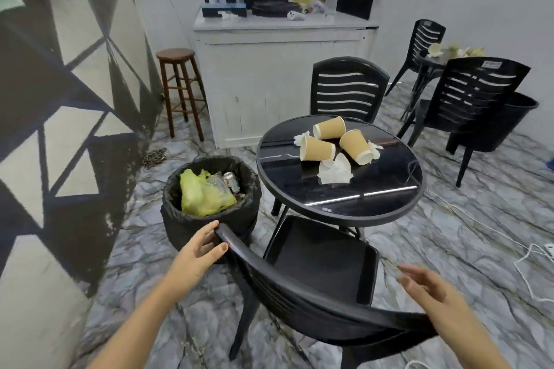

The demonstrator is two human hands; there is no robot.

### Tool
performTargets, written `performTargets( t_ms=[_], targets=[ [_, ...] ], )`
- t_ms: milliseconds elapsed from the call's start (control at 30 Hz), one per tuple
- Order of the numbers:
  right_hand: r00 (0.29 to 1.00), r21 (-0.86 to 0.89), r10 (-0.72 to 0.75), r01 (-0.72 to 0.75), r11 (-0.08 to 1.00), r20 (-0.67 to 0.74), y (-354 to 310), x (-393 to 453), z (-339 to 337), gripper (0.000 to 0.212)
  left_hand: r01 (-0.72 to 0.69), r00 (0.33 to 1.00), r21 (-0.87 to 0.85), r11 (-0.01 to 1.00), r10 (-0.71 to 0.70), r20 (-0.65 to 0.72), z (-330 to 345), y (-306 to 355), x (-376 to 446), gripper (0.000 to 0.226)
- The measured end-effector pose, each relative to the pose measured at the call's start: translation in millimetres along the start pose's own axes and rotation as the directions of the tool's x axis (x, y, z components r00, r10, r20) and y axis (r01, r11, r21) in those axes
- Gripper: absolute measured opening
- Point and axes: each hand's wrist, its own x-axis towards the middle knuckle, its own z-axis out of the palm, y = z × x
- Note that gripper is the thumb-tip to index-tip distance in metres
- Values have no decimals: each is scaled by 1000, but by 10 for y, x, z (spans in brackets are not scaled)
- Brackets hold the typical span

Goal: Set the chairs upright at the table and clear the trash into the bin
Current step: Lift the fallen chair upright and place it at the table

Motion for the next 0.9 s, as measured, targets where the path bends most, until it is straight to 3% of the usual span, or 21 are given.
performTargets(
  t_ms=[133,233,333,400,667,900],
  targets=[
    [935,-98,-345,351,931,78,-668,14,612,24,-36,989,322,946,80,-124,-49,-51,-252,44],
    [791,-66,-484,543,837,374,-935,-109,1283,28,52,985,453,890,30,-170,-118,-205,-449,52],
    [565,-141,-299,606,783,769,-865,-217,1969,38,130,976,517,846,-17,-218,-201,-462,-697,55],
    [482,-262,-89,611,747,872,-681,-224,2348,48,191,966,522,831,-63,-252,-231,-642,-871,56],
    [438,-488,221,721,492,871,-71,-75,2952,48,449,890,565,692,-293,-349,-294,-1183,-1391,52],
    [422,-554,370,718,421,828,101,169,3355,56,513,858,539,668,-380,-345,-497,-1443,-1289,53]
  ],
)
